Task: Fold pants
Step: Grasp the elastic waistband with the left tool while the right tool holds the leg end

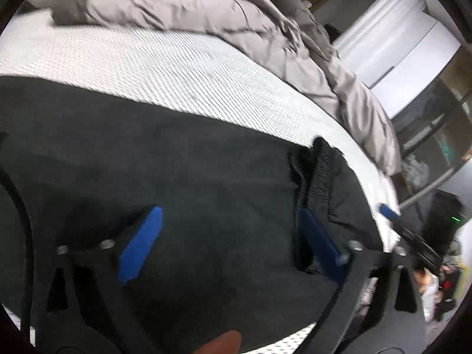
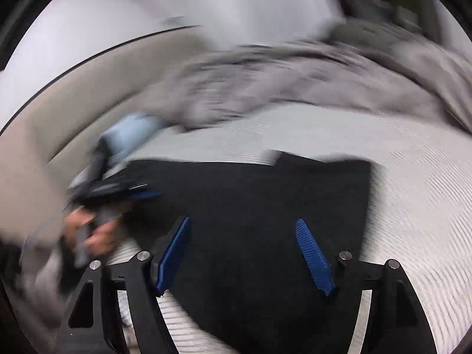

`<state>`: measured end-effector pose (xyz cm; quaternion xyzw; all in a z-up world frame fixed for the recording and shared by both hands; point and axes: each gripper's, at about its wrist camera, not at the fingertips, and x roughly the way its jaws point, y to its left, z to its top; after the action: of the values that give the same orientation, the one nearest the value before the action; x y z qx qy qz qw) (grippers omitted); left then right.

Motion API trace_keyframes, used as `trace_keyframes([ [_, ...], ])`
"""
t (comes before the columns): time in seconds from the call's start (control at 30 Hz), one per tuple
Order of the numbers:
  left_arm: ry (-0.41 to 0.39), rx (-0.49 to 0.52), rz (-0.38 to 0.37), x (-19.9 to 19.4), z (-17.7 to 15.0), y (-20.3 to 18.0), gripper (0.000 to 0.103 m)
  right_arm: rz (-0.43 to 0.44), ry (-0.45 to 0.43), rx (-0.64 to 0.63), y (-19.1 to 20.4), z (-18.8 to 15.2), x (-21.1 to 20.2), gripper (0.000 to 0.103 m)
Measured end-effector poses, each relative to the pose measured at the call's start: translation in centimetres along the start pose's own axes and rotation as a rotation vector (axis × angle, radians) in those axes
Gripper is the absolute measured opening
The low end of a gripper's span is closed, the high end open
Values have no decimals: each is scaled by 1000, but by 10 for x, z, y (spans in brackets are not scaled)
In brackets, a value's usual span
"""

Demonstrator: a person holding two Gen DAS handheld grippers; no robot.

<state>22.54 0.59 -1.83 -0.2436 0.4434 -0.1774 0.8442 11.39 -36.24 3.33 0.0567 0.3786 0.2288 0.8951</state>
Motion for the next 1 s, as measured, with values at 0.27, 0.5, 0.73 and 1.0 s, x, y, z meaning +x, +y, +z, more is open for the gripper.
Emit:
trace_keyframes([
  [0.27,203,91,-147,58,-16,-50,67,-202,224,78,-46,-26,43,74],
  [0.5,238,101,-156,93,-14,-67,67,-155,186,147,-55,-22,26,74],
  [0.73,307,-1,-301,117,2,-62,67,-178,220,115,-45,-21,56,81],
  [1.0,287,49,-344,108,0,-67,42,-182,217,110,-42,-18,66,82],
])
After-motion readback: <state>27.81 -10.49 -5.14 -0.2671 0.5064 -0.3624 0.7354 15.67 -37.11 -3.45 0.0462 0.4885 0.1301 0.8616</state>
